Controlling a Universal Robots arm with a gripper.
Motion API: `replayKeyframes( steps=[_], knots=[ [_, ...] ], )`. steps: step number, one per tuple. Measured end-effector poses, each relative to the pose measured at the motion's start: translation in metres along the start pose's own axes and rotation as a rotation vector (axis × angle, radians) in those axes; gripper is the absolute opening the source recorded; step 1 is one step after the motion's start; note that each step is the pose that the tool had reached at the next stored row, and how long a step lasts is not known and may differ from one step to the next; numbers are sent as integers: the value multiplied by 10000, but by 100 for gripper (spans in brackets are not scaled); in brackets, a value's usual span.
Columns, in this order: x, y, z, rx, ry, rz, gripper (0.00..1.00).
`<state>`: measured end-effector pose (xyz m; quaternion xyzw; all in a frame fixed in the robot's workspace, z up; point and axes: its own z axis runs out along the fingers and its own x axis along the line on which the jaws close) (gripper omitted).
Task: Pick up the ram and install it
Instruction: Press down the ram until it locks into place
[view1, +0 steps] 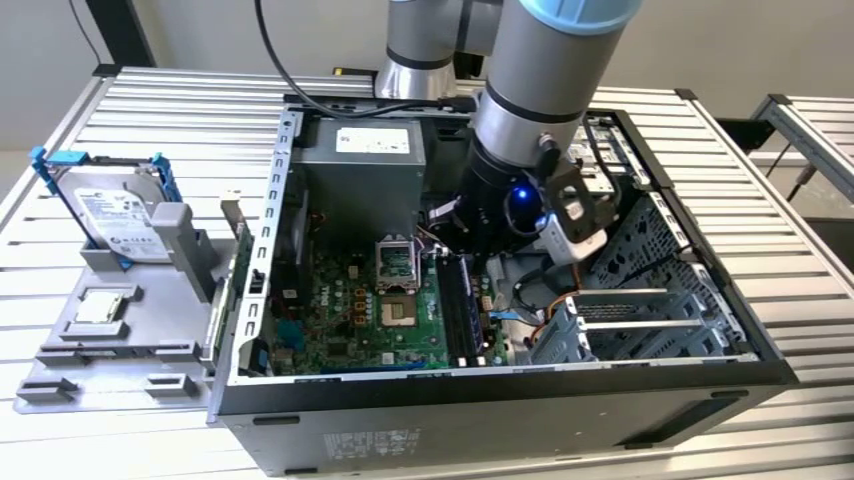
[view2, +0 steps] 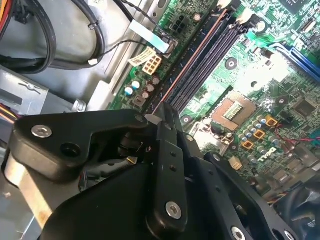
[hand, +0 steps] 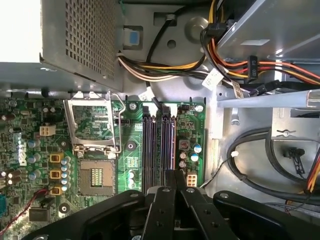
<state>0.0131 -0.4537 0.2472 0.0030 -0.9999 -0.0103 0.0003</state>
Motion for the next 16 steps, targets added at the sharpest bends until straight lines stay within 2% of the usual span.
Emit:
replayKeyframes(
  steps=[7, 16],
  knots=[
    [1, 1, -22, 6, 8, -392, 0],
    [1, 1, -32, 11, 25, -1192, 0]
  ],
)
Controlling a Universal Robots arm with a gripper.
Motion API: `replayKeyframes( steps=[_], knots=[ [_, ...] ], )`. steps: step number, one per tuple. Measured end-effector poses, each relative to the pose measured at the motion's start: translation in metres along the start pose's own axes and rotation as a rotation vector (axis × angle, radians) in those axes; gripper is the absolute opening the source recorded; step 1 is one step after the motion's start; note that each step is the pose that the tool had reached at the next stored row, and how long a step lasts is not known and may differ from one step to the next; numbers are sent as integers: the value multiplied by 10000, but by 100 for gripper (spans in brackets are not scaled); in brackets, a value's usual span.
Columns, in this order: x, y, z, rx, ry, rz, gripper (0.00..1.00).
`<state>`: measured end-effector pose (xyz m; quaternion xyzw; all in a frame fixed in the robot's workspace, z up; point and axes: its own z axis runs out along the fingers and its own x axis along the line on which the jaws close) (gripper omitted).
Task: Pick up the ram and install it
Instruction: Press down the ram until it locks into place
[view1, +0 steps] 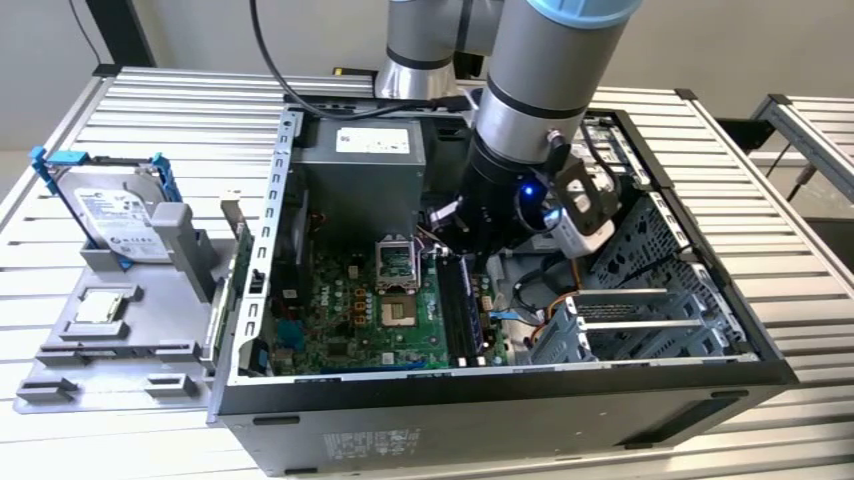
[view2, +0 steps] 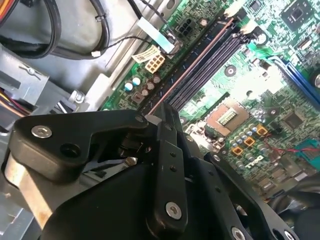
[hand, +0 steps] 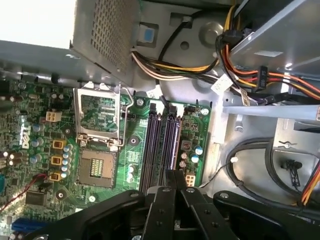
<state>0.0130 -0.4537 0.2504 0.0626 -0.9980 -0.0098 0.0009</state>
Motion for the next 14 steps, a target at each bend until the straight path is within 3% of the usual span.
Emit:
replayKeyframes(
  steps=[14],
  knots=[
    [0, 0, -2, 2, 27, -1433, 0]
  ],
)
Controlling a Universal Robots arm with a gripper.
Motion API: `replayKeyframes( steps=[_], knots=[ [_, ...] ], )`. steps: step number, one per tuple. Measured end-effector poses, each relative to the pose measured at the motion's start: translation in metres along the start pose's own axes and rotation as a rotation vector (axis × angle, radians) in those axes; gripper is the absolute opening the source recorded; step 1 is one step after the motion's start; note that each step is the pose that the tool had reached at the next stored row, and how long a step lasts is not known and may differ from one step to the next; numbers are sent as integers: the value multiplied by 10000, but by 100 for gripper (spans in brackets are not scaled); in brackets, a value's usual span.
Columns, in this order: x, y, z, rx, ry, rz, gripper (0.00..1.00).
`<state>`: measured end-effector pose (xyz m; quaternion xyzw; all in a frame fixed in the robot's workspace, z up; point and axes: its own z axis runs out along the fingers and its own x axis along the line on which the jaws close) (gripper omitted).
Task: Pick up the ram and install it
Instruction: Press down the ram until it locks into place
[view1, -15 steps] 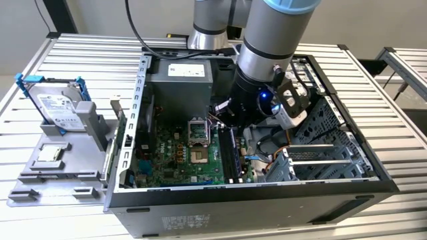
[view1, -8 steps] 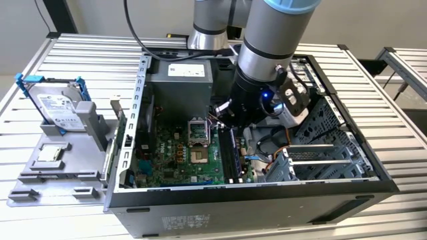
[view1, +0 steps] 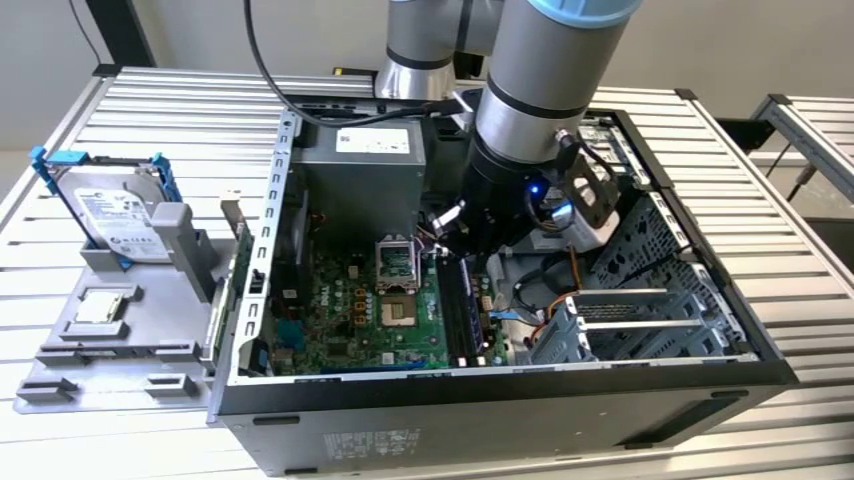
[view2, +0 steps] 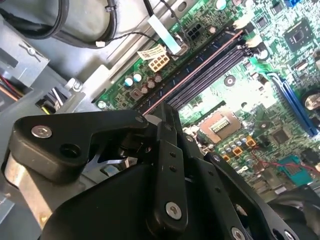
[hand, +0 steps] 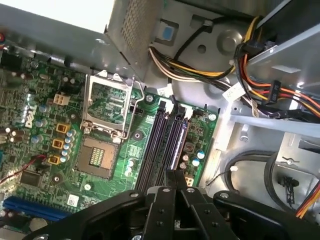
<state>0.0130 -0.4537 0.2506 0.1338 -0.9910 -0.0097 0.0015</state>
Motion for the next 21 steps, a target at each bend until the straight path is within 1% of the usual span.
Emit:
replayKeyframes(
  steps=[7, 9, 11, 17, 21],
  knots=[
    [0, 0, 0, 0, 0, -40, 0],
    [0, 0, 0, 0, 3, -146, 0],
    [0, 0, 0, 0, 8, -403, 0],
    [0, 0, 0, 1, 29, -1457, 0],
    [0, 0, 0, 3, 31, -2058, 0]
  ],
)
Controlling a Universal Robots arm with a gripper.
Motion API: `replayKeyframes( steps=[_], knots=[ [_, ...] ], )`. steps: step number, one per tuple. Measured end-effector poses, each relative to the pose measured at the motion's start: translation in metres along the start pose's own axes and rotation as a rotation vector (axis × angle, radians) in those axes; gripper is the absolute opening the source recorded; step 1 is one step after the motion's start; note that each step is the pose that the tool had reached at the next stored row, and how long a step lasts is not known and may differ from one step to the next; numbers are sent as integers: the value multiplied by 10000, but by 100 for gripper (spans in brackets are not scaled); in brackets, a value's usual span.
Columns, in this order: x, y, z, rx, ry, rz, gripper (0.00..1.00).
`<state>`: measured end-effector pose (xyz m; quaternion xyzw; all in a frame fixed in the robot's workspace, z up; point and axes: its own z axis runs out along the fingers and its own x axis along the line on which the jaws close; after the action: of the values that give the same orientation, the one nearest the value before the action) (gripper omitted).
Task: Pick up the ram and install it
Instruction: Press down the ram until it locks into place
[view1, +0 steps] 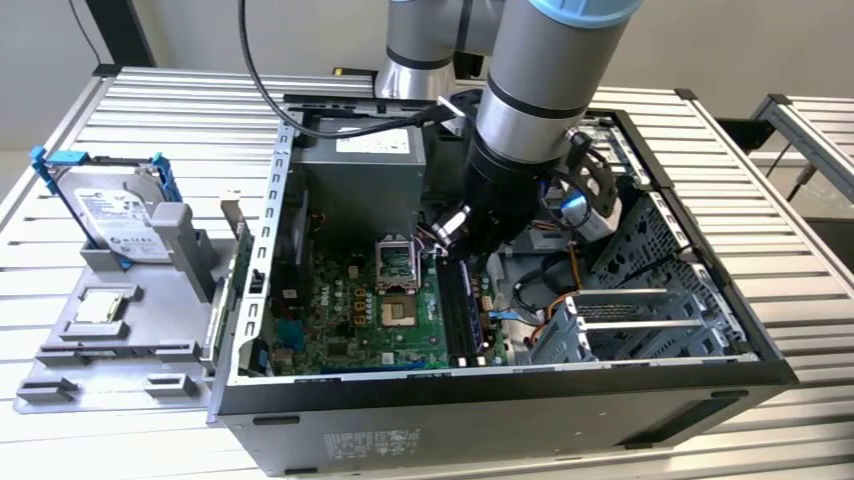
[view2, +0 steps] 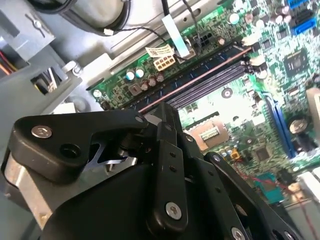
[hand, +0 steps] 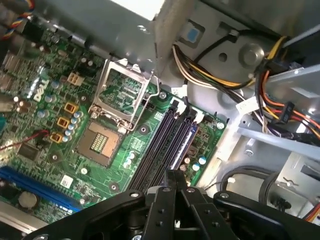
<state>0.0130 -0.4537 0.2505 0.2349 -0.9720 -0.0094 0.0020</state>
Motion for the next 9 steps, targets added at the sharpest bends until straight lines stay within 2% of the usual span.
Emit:
replayKeyframes(
  steps=[4, 9],
  knots=[
    [0, 0, 0, 7, -1, -646, 0],
    [0, 0, 0, 31, -32, -1385, 0]
  ],
)
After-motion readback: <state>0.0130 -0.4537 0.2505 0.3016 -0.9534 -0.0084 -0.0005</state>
